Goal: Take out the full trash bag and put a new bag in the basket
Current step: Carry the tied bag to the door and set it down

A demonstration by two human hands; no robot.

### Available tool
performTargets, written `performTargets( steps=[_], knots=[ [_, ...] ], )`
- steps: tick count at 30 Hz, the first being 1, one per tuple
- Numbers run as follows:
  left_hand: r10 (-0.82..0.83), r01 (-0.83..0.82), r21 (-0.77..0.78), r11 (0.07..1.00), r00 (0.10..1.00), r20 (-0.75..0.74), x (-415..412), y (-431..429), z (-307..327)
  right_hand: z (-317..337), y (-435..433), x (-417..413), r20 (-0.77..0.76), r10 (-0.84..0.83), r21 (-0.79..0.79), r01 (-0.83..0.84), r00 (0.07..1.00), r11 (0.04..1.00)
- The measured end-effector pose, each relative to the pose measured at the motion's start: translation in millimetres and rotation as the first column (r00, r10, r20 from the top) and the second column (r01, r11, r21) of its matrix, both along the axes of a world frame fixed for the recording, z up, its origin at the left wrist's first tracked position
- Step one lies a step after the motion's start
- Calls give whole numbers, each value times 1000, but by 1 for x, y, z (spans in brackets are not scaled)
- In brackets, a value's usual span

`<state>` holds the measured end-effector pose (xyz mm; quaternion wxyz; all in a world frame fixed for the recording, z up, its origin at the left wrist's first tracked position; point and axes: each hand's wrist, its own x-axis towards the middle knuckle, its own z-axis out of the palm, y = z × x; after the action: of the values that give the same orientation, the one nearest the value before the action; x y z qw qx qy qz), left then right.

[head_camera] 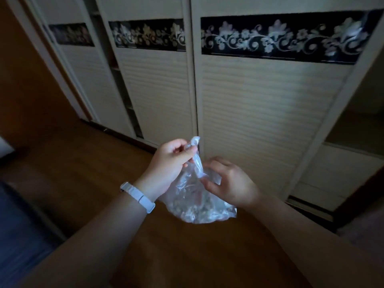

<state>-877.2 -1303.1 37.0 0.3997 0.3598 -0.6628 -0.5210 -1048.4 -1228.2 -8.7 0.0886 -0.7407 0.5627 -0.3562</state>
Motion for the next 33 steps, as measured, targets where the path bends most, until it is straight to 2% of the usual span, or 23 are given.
performTargets(
  steps=[7, 13, 15, 18, 25, 27, 33],
  knots=[
    [40, -39, 27, 999, 998, -49, 35, -129, -23, -13, -136, 33, 42, 76, 38, -77, 996, 996],
    [76, -66, 73, 995, 987, -145, 94, -250, -8, 3, -269, 91, 12, 144, 11, -144, 989, 989],
    [74, -71, 31, 997, 989, -127, 115, -289, -2, 9, -313, 110, -13, 161, 6, -161, 987, 987],
    [88, -86, 27, 996, 991, -99, 143, -338, 3, 14, -368, 138, 32, 180, -9, -180, 983, 984],
    [273, -272, -51, 961, 962, 24, 196, -439, -3, 13, -488, 198, -11, 279, 22, -279, 960, 960],
    [300, -299, -33, 954, 953, 34, 208, -468, -5, 7, -520, 211, -30, 314, -28, -315, 949, 949],
    [373, -372, 34, 927, 928, -3, 231, -569, -17, -14, -638, 236, 23, 407, 18, -407, 913, 913]
  ],
)
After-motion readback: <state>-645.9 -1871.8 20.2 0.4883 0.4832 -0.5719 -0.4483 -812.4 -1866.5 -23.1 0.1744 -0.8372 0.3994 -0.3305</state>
